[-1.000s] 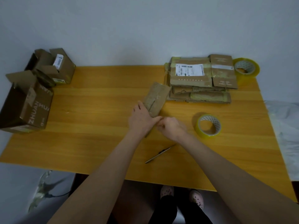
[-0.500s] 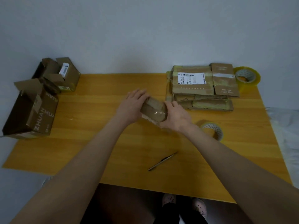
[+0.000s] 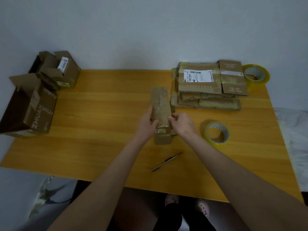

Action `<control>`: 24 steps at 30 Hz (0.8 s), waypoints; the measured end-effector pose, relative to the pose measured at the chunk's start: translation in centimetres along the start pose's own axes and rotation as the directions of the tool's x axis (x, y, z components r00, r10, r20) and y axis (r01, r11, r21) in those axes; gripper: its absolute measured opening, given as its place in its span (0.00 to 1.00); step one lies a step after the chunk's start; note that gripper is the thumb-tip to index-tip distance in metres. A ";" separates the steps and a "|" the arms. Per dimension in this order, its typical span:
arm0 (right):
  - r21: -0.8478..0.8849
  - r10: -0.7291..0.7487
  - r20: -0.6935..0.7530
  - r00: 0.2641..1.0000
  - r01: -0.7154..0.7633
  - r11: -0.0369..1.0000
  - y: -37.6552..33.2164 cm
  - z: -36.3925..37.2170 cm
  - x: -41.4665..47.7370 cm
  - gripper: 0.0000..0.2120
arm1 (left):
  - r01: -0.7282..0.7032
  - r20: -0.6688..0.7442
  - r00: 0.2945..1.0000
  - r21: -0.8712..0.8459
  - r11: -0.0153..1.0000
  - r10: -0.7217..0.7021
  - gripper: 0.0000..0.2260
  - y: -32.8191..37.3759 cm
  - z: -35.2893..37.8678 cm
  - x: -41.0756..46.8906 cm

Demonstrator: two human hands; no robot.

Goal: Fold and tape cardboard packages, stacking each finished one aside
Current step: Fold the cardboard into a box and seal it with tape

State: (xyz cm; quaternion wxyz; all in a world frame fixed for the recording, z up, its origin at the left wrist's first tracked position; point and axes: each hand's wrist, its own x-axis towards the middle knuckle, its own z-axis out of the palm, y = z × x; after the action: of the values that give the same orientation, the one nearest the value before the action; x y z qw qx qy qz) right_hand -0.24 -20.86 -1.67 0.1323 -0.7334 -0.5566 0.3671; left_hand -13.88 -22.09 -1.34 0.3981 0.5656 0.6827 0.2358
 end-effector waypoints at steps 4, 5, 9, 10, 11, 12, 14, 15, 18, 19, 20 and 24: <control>0.054 0.054 0.034 0.998 -0.055 0.997 0.3 0.7 -0.3 0.16 | -0.032 0.104 0.994 0.080 0.996 0.023 0.39 -1.0 0.0 -0.2; 0.062 0.065 0.060 0.996 -0.069 0.996 0.3 0.9 -0.3 0.16 | -0.046 0.118 0.993 0.145 0.988 0.029 0.40 -1.1 0.1 -0.4; 0.148 0.058 0.117 0.991 -0.075 0.986 0.2 1.6 -0.3 0.18 | 0.021 0.088 0.996 0.087 0.996 -0.028 0.38 -0.6 -0.2 -0.4; 0.191 0.030 0.125 0.992 -0.054 0.980 0.2 1.5 -0.4 0.20 | 0.047 0.065 0.997 -0.038 0.998 -0.044 0.34 -0.2 -0.4 -0.7; 0.229 0.000 0.127 0.992 -0.030 0.973 0.1 1.3 -0.6 0.25 | 0.060 0.049 0.997 -0.171 0.983 -0.052 0.29 0.2 -0.4 -1.1; 0.241 -0.024 0.118 0.993 -0.005 0.971 0.1 0.9 -1.0 0.32 | 0.060 0.039 0.998 -0.271 0.961 -0.051 0.24 0.7 -0.3 -1.5; 0.163 -0.026 0.078 0.997 0.013 0.987 0.3 0.0 -1.2 0.41 | 0.069 0.046 0.997 -0.360 0.930 -0.056 0.19 1.2 0.4 -2.0; 0.097 -0.007 0.051 0.999 0.002 0.995 0.5 -0.5 -1.2 0.41 | 0.094 0.054 0.995 -0.403 0.910 -0.079 0.18 1.2 0.8 -2.1; 0.048 0.073 -0.040 0.997 -0.071 0.996 1.6 -2.2 -1.0 0.29 | 0.168 -0.025 0.981 -0.394 0.904 -0.193 0.17 0.2 1.2 -1.6; 0.067 0.068 -0.059 0.996 -0.064 0.996 1.9 -2.5 -1.1 0.28 | 0.195 -0.038 0.974 -0.373 0.907 -0.225 0.18 -0.4 1.3 -1.4; 0.076 0.025 -0.056 0.998 -0.020 0.997 2.1 -2.6 -1.3 0.30 | 0.212 -0.016 0.972 -0.362 0.908 -0.233 0.18 -0.7 1.6 -1.4; -0.105 -0.051 0.010 0.999 0.052 0.993 1.1 -2.0 -2.2 0.48 | 0.190 0.084 0.982 -0.436 0.880 -0.170 0.20 -0.2 3.5 -1.8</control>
State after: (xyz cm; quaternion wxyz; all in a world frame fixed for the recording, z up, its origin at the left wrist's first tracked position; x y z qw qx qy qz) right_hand 1.69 -22.83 -0.11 0.1006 -0.7234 -0.5944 0.3365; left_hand -11.13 -24.31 -3.00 0.5510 0.3996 0.6521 0.3340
